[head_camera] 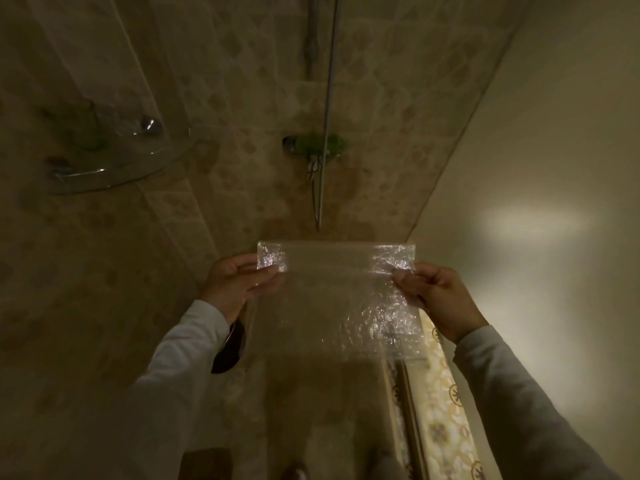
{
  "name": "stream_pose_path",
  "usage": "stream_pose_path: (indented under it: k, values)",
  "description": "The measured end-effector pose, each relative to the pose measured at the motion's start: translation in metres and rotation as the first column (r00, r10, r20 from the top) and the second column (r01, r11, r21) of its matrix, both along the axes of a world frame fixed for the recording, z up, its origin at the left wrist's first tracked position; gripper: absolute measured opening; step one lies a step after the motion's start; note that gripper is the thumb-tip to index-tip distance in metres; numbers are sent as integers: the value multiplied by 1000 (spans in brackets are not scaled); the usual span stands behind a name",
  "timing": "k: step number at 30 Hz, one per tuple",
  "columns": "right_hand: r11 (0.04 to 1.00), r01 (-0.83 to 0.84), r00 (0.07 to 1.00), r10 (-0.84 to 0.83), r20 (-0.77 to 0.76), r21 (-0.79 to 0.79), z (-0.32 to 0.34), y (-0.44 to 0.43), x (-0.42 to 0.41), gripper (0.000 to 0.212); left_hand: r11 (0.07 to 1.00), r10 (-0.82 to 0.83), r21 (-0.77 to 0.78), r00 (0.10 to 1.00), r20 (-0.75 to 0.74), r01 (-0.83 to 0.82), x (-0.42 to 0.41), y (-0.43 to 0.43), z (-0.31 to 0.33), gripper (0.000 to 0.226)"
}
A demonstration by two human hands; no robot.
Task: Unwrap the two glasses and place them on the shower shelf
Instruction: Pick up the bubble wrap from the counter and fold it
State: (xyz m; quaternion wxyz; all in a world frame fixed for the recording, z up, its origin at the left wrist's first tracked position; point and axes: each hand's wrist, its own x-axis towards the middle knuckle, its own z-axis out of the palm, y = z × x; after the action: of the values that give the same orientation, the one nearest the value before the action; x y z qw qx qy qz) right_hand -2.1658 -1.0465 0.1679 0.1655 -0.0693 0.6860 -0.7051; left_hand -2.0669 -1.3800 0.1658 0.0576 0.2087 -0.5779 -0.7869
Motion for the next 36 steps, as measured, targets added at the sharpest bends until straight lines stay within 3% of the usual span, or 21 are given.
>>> stream_pose_path:
  k: [3, 6, 10, 12, 15, 18, 22, 25, 29, 31, 36]
  values:
    - [998, 12, 1000, -11, 20, -65, -5, -2, -44, 25, 999, -6, 43, 1000, 12, 5, -31, 5, -3, 25]
    - [999, -25, 1000, 24, -15, -26, -7, -3, -91, 29, 999, -43, 14, 999, 26, 43, -64, 14, -10, 22]
    - [949, -301, 953, 304, -13, 88, -6, 4, -162, 27, 994, 106, -30, 994, -3, -106, -110, 18, -15, 13]
    - [917, -382, 922, 386, -13, 117, -2, -2, -194, 25, 984, 170, -41, 985, -4, -171, -124, 15, -15, 21]
    - [907, -420, 908, 420, 4, 41, 3, -25, -236, 31, 971, 238, -28, 971, 18, -237, -129, 13, -13, 32]
    - [851, -525, 846, 523, 104, -13, 7, -66, -264, 20, 931, 364, 33, 931, 19, -364, -121, 9, -7, 47]
    - [786, -611, 765, 616, 189, -89, -1, -129, -277, 14, 857, 515, 17, 857, 26, -516, -93, -3, 1, 27]
    - [721, -692, 709, 688, 153, -38, -9, -183, -279, 18, 795, 607, -2, 795, 8, -607, -65, -12, 2, 11]
    - [564, -821, 546, 820, 174, -84, -19, -248, -269, 30, 680, 732, -26, 681, -9, -732, -34, -34, -8, 32]
    - [493, -864, 472, 863, 182, -99, -23, -277, -261, 34, 638, 769, -23, 638, -34, -770, -21, -51, -12, 31]
    - [469, -880, 449, 873, 192, -75, -17, -347, -252, 25, 606, 793, -35, 607, -58, -795, -2, -100, -19, 21]
